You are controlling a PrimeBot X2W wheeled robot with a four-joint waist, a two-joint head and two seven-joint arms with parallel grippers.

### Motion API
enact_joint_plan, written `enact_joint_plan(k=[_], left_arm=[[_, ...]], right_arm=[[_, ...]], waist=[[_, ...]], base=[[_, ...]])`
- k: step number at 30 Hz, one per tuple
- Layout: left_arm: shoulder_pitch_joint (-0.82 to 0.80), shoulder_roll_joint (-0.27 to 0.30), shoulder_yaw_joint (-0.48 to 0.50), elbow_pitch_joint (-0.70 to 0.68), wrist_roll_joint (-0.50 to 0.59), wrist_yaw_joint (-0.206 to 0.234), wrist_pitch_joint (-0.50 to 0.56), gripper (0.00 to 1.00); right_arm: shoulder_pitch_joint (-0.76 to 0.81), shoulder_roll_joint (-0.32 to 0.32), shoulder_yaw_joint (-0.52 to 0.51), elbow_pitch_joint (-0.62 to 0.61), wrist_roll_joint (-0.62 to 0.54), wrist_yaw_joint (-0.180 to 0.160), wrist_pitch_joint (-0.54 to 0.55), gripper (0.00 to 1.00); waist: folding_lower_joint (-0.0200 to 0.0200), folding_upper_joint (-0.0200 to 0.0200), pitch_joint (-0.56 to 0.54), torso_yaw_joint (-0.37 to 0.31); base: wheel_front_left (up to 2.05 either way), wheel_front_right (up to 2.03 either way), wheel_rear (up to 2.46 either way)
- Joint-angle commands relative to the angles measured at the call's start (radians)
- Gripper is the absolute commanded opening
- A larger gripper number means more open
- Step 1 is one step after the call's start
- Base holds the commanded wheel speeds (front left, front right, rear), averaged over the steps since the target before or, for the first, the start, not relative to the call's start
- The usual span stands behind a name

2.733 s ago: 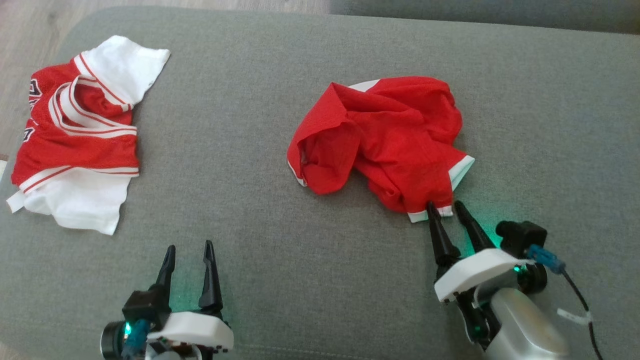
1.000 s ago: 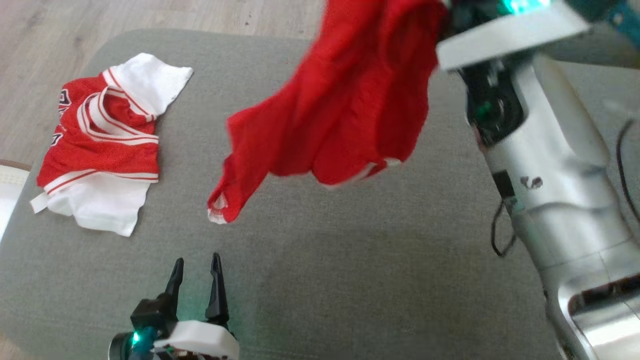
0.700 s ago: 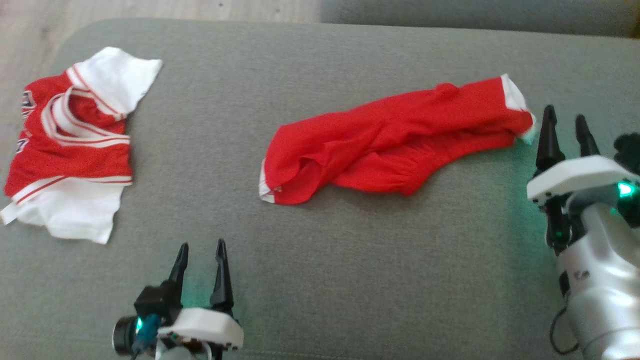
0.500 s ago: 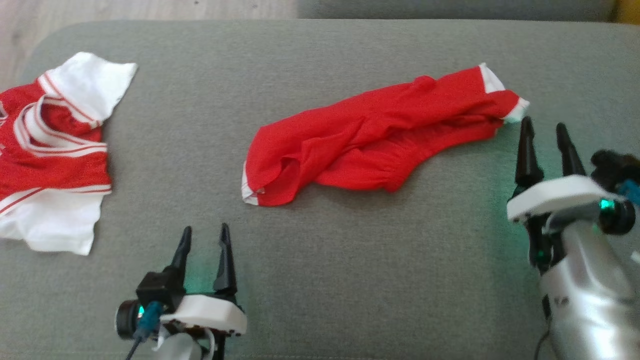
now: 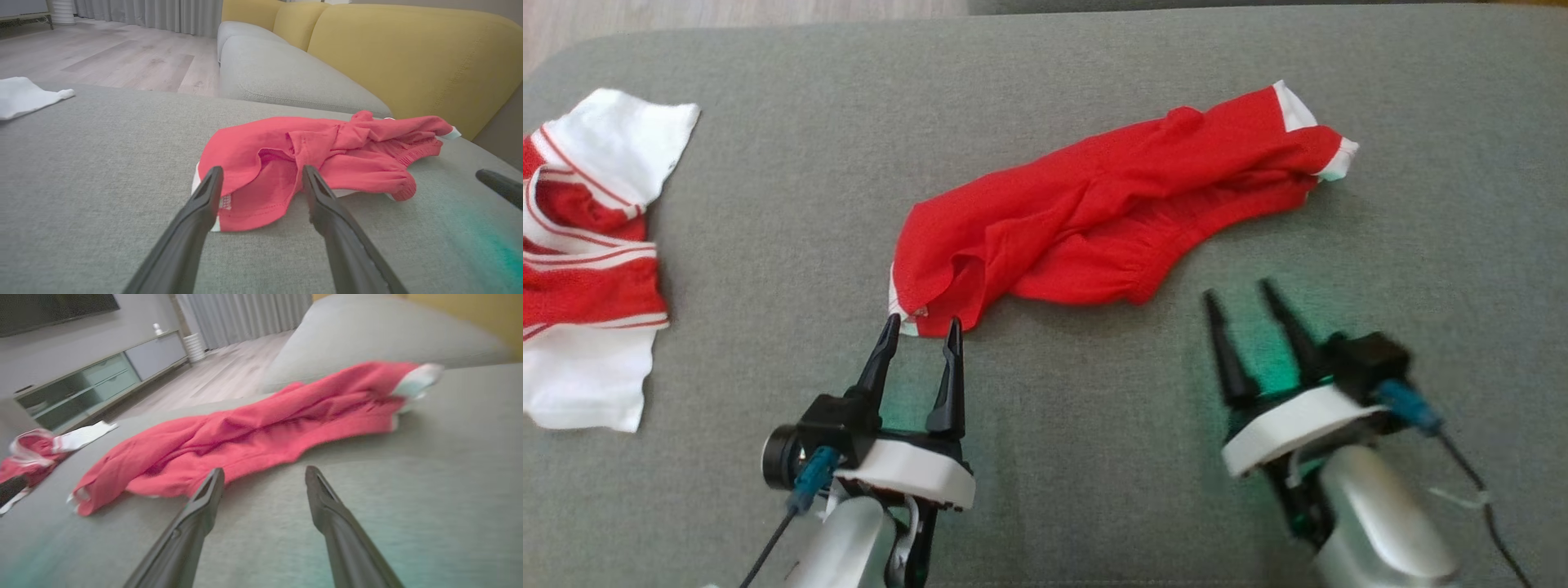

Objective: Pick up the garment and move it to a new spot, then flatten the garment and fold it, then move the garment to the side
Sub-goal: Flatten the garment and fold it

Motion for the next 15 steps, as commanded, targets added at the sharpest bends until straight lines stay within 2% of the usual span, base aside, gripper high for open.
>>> enact_joint_plan(k=[1, 5, 9, 14, 15], left_arm=[[-0.029, 0.009, 0.018, -0.029, -0.006, 0.009, -0.005, 1.0], [-0.028, 0.009, 0.011, -0.024, -0.008, 0.014, -0.005, 1.0], [-0.024, 0.009, 0.004, -0.023, -0.009, 0.017, -0.005, 1.0], [-0.012, 0.009, 0.007, -0.025, -0.011, 0.022, -0.005, 1.0], [-0.009, 0.009, 0.009, -0.024, -0.011, 0.023, -0.005, 1.0]], right_arm=[[-0.029, 0.012, 0.068, -0.01, 0.022, 0.002, -0.004, 1.0], [-0.071, 0.012, 0.157, 0.067, 0.071, 0.002, -0.004, 1.0], [-0.12, 0.013, 0.189, 0.137, 0.101, 0.002, -0.004, 1.0], [-0.155, 0.013, 0.2, 0.166, 0.108, 0.002, -0.004, 1.0], [-0.159, 0.013, 0.201, 0.168, 0.109, 0.002, -0.004, 0.91]], waist=[[0.0, 0.0, 0.005, 0.011], [0.0, 0.0, 0.015, 0.042], [0.0, 0.0, 0.027, 0.085], [0.0, 0.0, 0.036, 0.123], [0.0, 0.0, 0.036, 0.126]], base=[[0.0, 0.0, 0.0], [0.0, 0.0, 0.0], [0.0, 0.0, 0.0], [0.0, 0.0, 0.0], [0.0, 0.0, 0.0]])
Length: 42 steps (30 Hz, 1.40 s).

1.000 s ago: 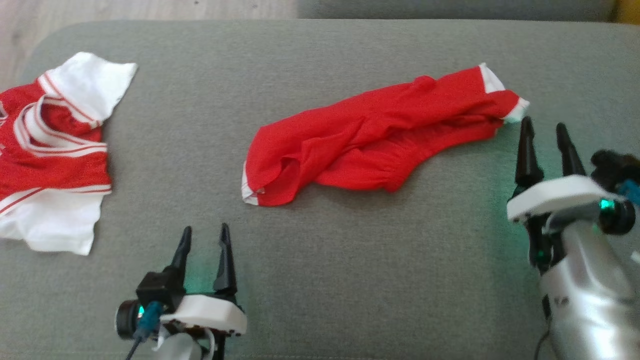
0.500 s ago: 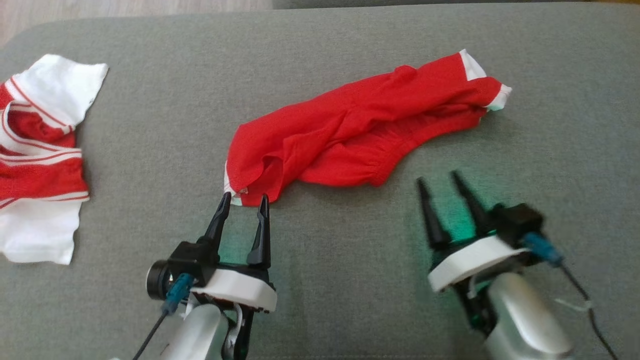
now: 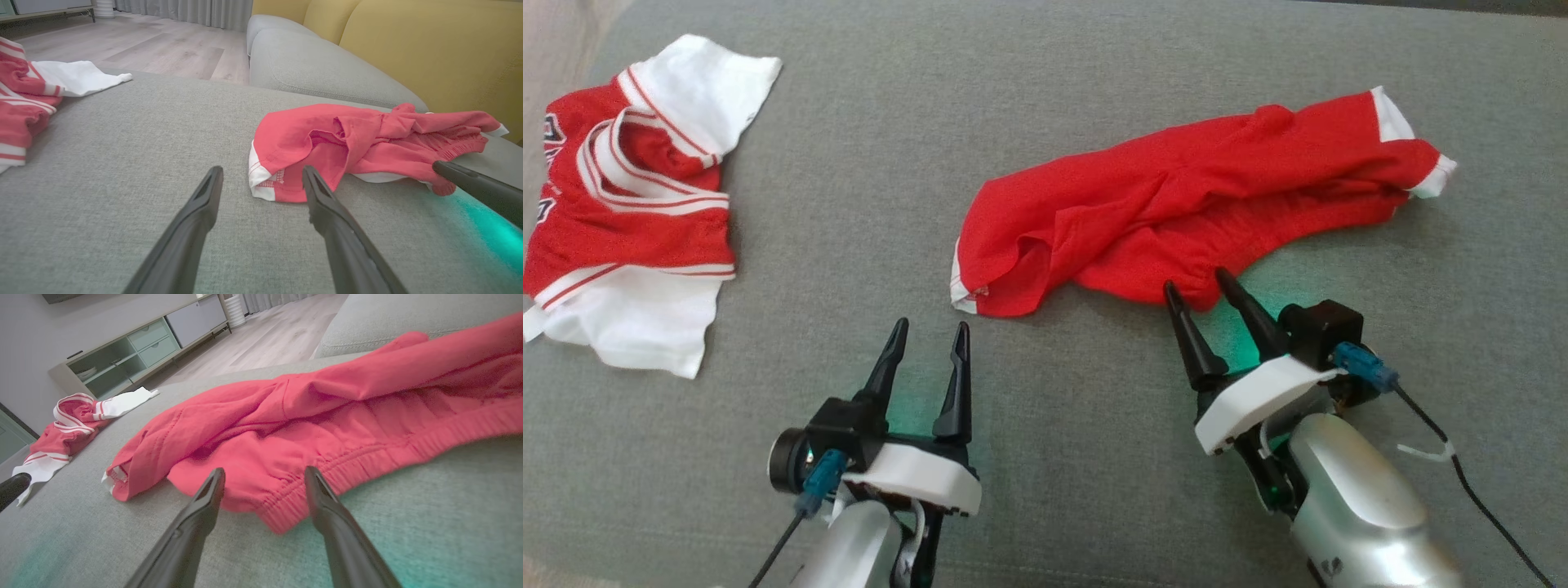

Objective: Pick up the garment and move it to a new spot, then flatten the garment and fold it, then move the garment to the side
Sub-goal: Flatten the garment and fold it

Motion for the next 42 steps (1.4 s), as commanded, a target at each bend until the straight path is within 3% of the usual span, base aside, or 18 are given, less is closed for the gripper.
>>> enact_joint_plan(k=[1, 2, 3, 12, 13, 14, 15, 16, 33, 34, 35, 36, 37, 42], left_arm=[[-0.008, 0.009, 0.035, -0.026, -0.004, 0.007, -0.005, 1.0], [-0.005, 0.009, 0.038, -0.026, -0.005, 0.008, -0.005, 1.0], [-0.002, 0.009, 0.041, -0.027, -0.005, 0.009, -0.005, 1.0], [0.016, 0.009, 0.07, -0.024, -0.002, 0.013, -0.005, 1.0], [0.016, 0.009, 0.072, -0.024, -0.001, 0.013, -0.005, 1.0], [0.016, 0.009, 0.073, -0.024, 0.0, 0.012, -0.005, 1.0], [0.015, 0.009, 0.074, -0.024, 0.0, 0.011, -0.005, 1.0], [0.014, 0.009, 0.074, -0.024, 0.001, 0.01, -0.005, 1.0], [0.021, 0.009, 0.078, -0.012, 0.015, 0.001, -0.005, 1.0], [0.023, 0.009, 0.078, -0.011, 0.015, 0.001, -0.005, 1.0], [0.024, 0.009, 0.079, -0.011, 0.015, 0.001, -0.005, 1.0], [0.026, 0.009, 0.081, -0.011, 0.014, 0.002, -0.005, 1.0], [0.03, 0.009, 0.083, -0.011, 0.013, 0.003, -0.005, 1.0], [0.055, 0.009, 0.094, -0.003, 0.008, 0.005, -0.005, 1.0]], right_arm=[[-0.015, 0.011, 0.023, -0.02, 0.008, 0.002, -0.004, 0.43], [-0.016, 0.011, 0.031, -0.019, 0.011, 0.002, -0.004, 0.13], [-0.015, 0.011, 0.035, -0.021, 0.013, 0.002, -0.004, 0.0], [0.028, 0.001, 0.028, -0.055, 0.015, 0.002, -0.004, 0.0], [0.039, 0.0, 0.027, -0.064, 0.017, 0.002, -0.004, 0.11], [0.051, -0.001, 0.027, -0.071, 0.02, 0.002, -0.004, 0.29], [0.062, -0.003, 0.027, -0.077, 0.023, 0.002, -0.004, 0.94], [0.073, -0.003, 0.025, -0.081, 0.027, 0.002, -0.004, 1.0], [0.048, 0.002, -0.005, -0.046, 0.02, 0.002, -0.004, 1.0], [0.041, 0.003, -0.002, -0.048, 0.02, 0.002, -0.004, 0.93], [0.035, 0.004, -0.001, -0.058, 0.02, 0.002, -0.004, 0.49], [0.03, 0.004, -0.002, -0.074, 0.017, 0.002, -0.004, 0.2], [0.028, 0.005, -0.004, -0.089, 0.015, 0.002, -0.004, 0.0], [0.022, 0.006, -0.038, -0.203, -0.009, 0.002, -0.004, 0.0]], waist=[[-0.0001, 0.0, 0.003, 0.009], [-0.0001, 0.0, 0.002, 0.01], [-0.0001, 0.0, 0.001, 0.01], [-0.0001, 0.0, -0.01, -0.023], [-0.0001, 0.0, -0.01, -0.026], [-0.0001, 0.0, -0.011, -0.028], [-0.0001, 0.0, -0.011, -0.03], [-0.0001, 0.0, -0.012, -0.031], [-0.0001, 0.0, 0.003, 0.038], [-0.0001, 0.0, 0.005, 0.042], [-0.0001, 0.0, 0.005, 0.045], [-0.0001, 0.0, 0.005, 0.047], [-0.0001, 0.0, 0.003, 0.048], [-0.0001, 0.0, -0.025, 0.038]], base=[[0.0, 0.0, 0.0], [0.0, 0.0, 0.0], [0.0, 0.0, 0.0], [0.0, 0.0, 0.0], [0.0, 0.0, 0.0], [0.0, 0.0, 0.0], [0.0, 0.0, 0.0], [0.0, 0.0, 0.0], [0.0, 0.0, 0.0], [0.0, 0.0, 0.0], [0.0, 0.0, 0.0], [0.0, 0.0, 0.0], [0.0, 0.0, 0.0], [0.0, 0.0, 0.0]])
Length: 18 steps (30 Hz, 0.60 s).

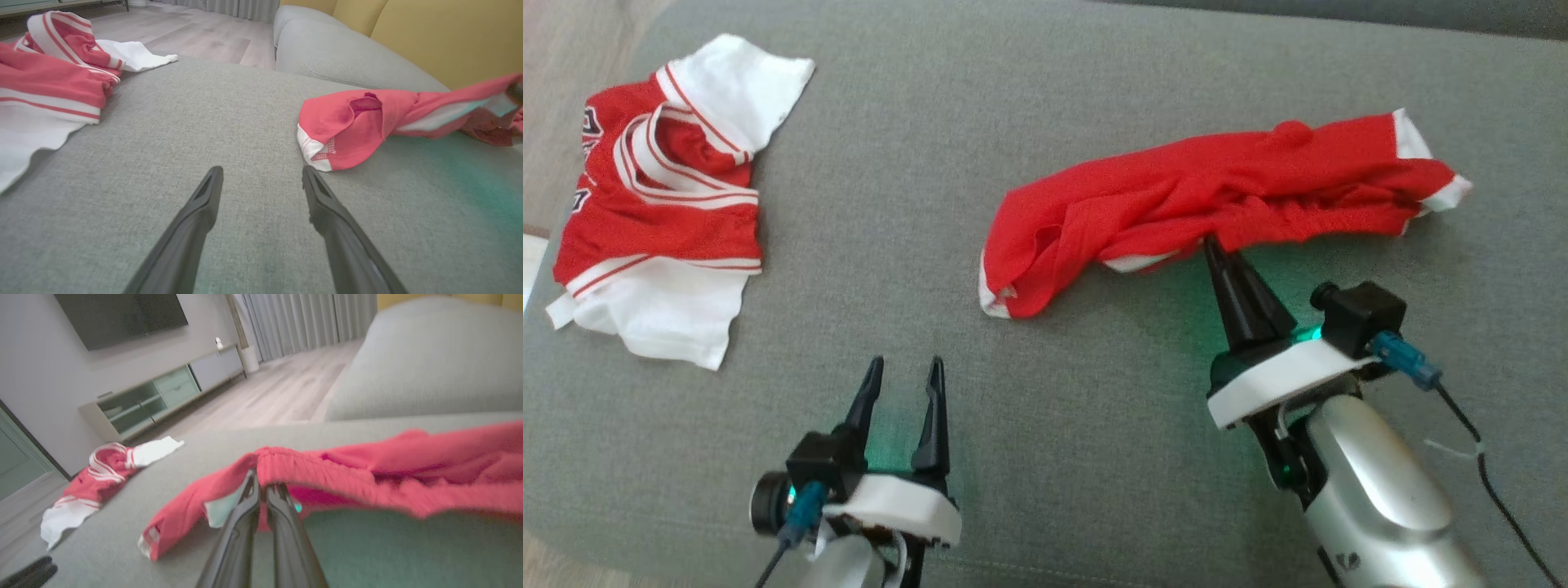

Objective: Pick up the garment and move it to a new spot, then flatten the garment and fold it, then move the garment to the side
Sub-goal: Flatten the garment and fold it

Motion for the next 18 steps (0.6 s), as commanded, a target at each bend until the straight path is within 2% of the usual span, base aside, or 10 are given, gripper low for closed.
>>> enact_joint_plan(k=[1, 6, 11, 14, 18], left_arm=[[0.014, 0.009, 0.036, -0.013, -0.003, 0.004, -0.005, 1.0], [0.043, 0.009, 0.024, -0.004, -0.013, -0.002, -0.005, 1.0], [0.071, 0.009, 0.01, 0.002, -0.024, 0.003, -0.005, 1.0], [0.095, 0.009, 0.015, 0.014, -0.024, 0.006, -0.005, 1.0], [0.13, 0.009, 0.039, 0.027, -0.012, 0.006, -0.005, 1.0]], right_arm=[[-0.034, 0.013, 0.013, -0.091, -0.014, 0.002, -0.004, 0.0], [-0.147, -0.009, 0.057, -0.181, 0.008, 0.002, -0.004, 0.0], [-0.341, -0.008, 0.116, -0.195, 0.079, 0.002, -0.004, 0.0], [-0.43, 0.009, 0.105, -0.187, 0.16, 0.002, -0.004, 0.0], [-0.492, 0.02, 0.054, -0.161, 0.26, 0.002, -0.004, 0.0]], waist=[[-0.0001, 0.0, -0.032, -0.007], [-0.0001, 0.0, -0.096, 0.013], [-0.0001, 0.0, -0.153, 0.076], [-0.0001, 0.0, -0.176, 0.11], [-0.0001, 0.0, -0.188, 0.123]], base=[[0.0, 0.0, 0.0], [0.0, 0.0, 0.0], [0.0, 0.0, 0.0], [0.0, 0.0, 0.0], [0.0, 0.0, 0.0]])
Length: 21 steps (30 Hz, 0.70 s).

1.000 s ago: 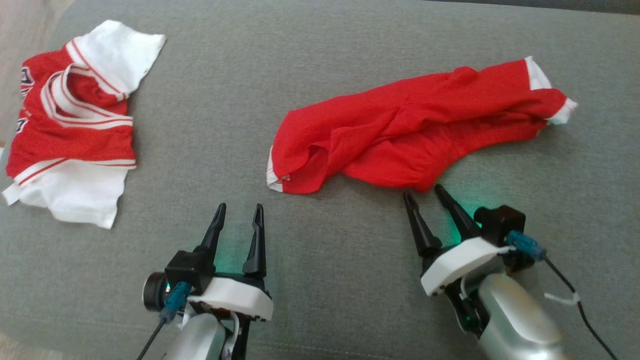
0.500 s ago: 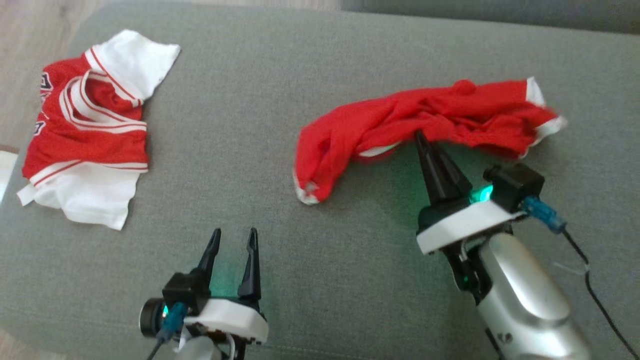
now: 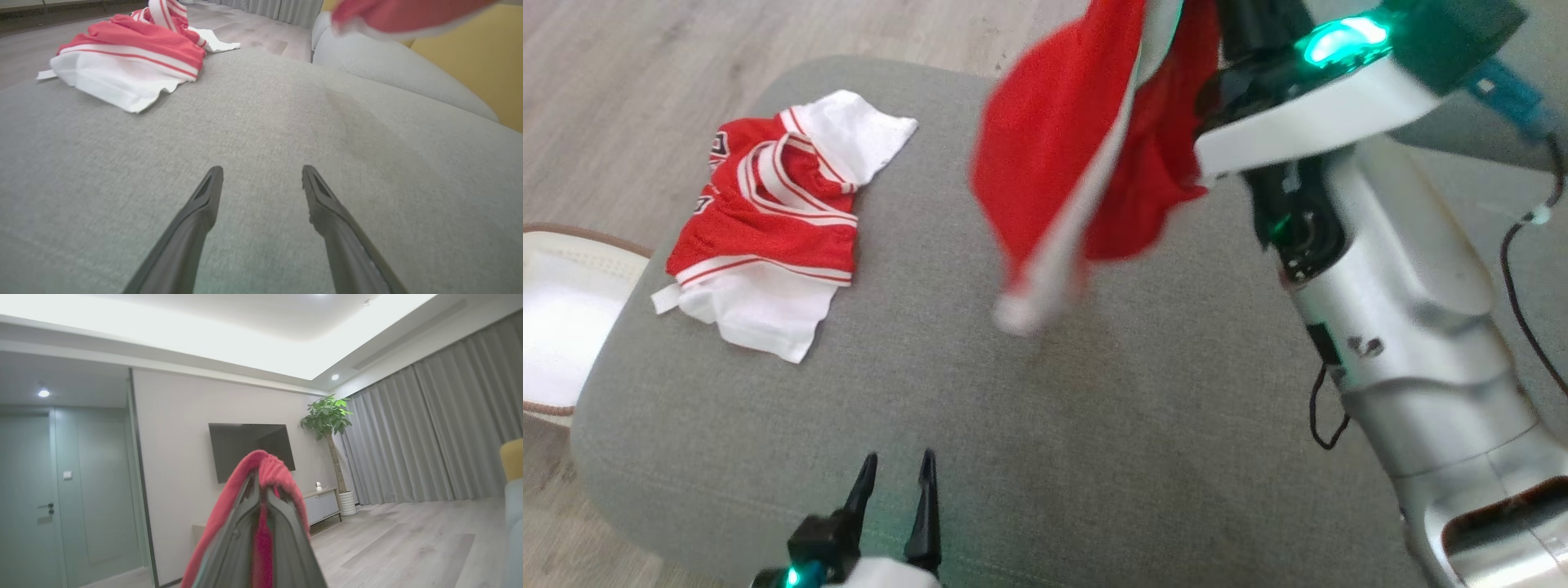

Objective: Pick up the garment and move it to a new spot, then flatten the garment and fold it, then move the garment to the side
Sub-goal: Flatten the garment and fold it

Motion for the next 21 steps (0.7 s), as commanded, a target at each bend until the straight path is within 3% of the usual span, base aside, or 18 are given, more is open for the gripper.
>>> enact_joint_plan(k=[1, 7, 15, 21], left_arm=[[-0.012, 0.006, 0.041, -0.023, 0.008, 0.004, -0.005, 1.0], [0.013, 0.006, 0.066, -0.034, 0.006, 0.007, -0.005, 1.0], [-0.026, 0.006, 0.062, -0.054, 0.008, 0.003, -0.005, 1.0], [-0.065, 0.006, 0.061, -0.053, 0.013, 0.0, -0.005, 1.0]], right_arm=[[-0.025, 0.017, -0.024, -0.008, 0.036, 0.002, -0.004, 0.0], [0.069, 0.01, -0.077, 0.104, 0.083, 0.002, 0.003, 0.0], [0.434, -0.144, -0.12, 0.291, 0.079, 0.002, 0.05, 0.0], [0.531, -0.174, -0.082, 0.325, 0.064, 0.002, 0.038, 0.0]], waist=[[0.0002, -0.0001, -0.013, 0.007], [0.0002, -0.0001, -0.009, -0.03], [0.0002, -0.0001, 0.032, -0.109], [0.0002, -0.0001, 0.053, -0.162]], base=[[0.0, 0.0, 0.0], [0.0, 0.0, 0.0], [0.0, 0.0, 0.0], [0.0, 0.0, 0.0]])
